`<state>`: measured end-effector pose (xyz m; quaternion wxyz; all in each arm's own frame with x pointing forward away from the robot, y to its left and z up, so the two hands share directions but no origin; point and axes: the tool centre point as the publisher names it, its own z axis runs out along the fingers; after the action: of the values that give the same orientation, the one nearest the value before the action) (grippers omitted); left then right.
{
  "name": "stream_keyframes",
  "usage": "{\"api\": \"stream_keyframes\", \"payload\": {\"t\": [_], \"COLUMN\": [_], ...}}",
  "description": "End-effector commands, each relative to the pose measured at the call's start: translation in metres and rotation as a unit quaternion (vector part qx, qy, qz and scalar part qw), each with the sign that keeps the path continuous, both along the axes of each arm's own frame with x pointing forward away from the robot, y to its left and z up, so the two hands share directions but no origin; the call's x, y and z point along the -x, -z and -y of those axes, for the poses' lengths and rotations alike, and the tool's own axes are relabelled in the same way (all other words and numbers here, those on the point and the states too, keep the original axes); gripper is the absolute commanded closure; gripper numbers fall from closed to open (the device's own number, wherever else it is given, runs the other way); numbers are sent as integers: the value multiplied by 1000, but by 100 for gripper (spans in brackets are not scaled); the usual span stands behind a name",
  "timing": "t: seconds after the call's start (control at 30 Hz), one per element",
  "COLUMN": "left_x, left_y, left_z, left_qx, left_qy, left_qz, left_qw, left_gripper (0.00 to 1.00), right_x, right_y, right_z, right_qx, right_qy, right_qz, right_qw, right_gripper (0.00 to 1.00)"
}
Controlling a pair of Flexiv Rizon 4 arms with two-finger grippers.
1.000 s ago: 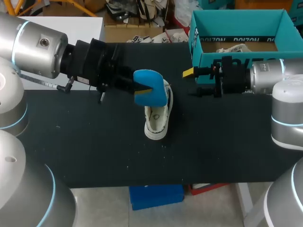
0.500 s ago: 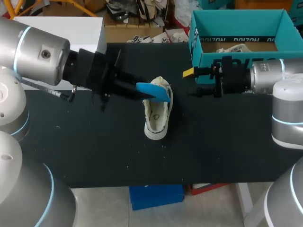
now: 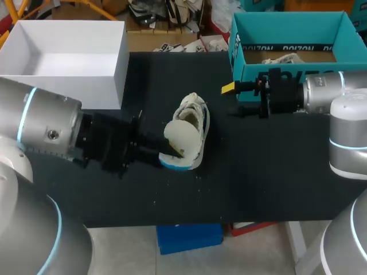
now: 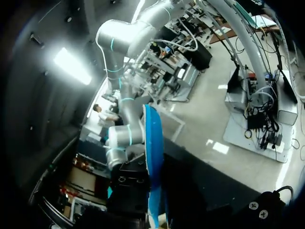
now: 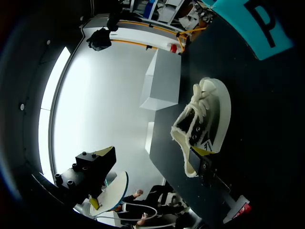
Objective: Take the shoe out of the shoebox, open the shoe tongue, remove and reinsert the insole, then place the shoe into the shoebox
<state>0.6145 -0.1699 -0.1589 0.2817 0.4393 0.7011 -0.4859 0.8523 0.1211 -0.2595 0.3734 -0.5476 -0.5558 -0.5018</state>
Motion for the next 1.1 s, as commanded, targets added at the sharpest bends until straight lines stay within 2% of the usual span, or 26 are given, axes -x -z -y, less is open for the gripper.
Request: {"api": "stream_keyframes", "payload": {"t": [0.03, 0.47, 0.57, 0.63, 0.67, 0.73, 0.77, 0.83, 0.9, 1.1], "left_x": [13, 13, 19, 22, 24, 26, 27, 29, 29, 22], "left_y": [34, 34, 38, 42, 43, 49, 52, 59, 65, 83], "left_z": [-6, -6, -1, 0, 0, -2, -2, -2, -3, -5], "left_qx": [64, 64, 44, 37, 57, 34, 54, 48, 77, 100], "left_qy": [-32, -32, -33, -44, -50, -54, -56, -49, -43, -47], "left_qz": [0, 0, 37, 93, 102, 147, 146, 178, 189, 243], "left_qw": [997, 997, 998, 994, 992, 987, 986, 982, 978, 964], "left_gripper": [100, 100, 100, 100, 100, 100, 100, 100, 100, 100], "right_x": [1, 1, 1, 1, 1, 1, 1, 1, 1, 1], "right_y": [1, 1, 1, 1, 1, 1, 1, 1, 1, 1], "right_z": [-1, -1, -1, -1, -1, -1, -1, -1, -1, -1], "right_qx": [0, 0, 0, 0, 0, 0, 0, 0, 0, 0], "right_qy": [2, 2, 2, 2, 2, 2, 2, 2, 2, 2], "right_qz": [0, 0, 0, 0, 0, 0, 0, 0, 0, 0], "right_qw": [1000, 1000, 1000, 1000, 1000, 1000, 1000, 1000, 1000, 1000], "right_gripper": [0, 0, 0, 0, 0, 0, 0, 0, 0, 0]}}
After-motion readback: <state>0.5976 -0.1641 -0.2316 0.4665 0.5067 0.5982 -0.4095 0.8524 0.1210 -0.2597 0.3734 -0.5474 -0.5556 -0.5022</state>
